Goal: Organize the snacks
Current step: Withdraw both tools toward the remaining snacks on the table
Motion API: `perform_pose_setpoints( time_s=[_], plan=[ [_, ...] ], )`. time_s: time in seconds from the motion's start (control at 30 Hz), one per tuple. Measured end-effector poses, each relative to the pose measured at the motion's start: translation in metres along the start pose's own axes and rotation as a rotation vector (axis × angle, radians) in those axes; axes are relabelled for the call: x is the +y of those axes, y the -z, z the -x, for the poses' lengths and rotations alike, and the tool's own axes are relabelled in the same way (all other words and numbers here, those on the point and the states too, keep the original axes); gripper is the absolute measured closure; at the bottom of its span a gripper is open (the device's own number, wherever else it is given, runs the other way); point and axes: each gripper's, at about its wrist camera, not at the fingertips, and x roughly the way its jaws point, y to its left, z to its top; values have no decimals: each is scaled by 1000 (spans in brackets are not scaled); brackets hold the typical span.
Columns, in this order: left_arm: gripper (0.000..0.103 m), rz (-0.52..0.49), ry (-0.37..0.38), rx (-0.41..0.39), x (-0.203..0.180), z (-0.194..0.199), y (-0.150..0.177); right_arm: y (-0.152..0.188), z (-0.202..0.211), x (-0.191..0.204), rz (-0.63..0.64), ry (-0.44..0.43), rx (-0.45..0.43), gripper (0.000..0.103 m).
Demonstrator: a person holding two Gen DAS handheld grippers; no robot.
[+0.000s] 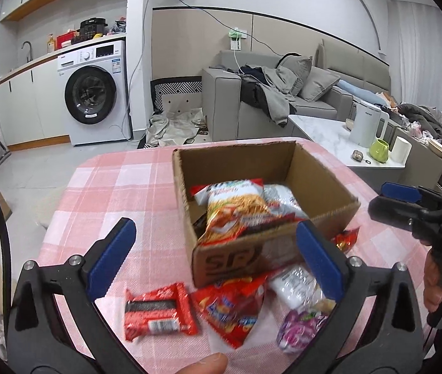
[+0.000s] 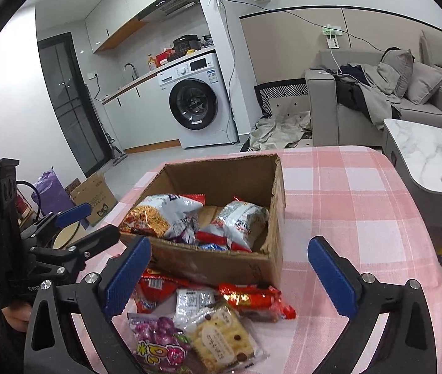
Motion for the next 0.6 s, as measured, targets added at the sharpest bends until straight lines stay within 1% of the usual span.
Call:
perform_pose_setpoints(
  time_s=[0.3,0.4,0.47,0.53,0.6],
  plan=[
    [1,27,-14,17,18,22,25,25,9,-5,0,29,35,1],
    [1,29,-17,27,21,21,32,31,8,-8,0,30,44,1],
    [1,17,-20,53,20,18,34,34,3,-9,5,41,69,1],
    [1,13,-38,50,20,18,35,36,1,-9,10,45,78,1],
    [1,8,-33,63,19,15,37,38,-1,-9,13,41,93,1]
  ],
)
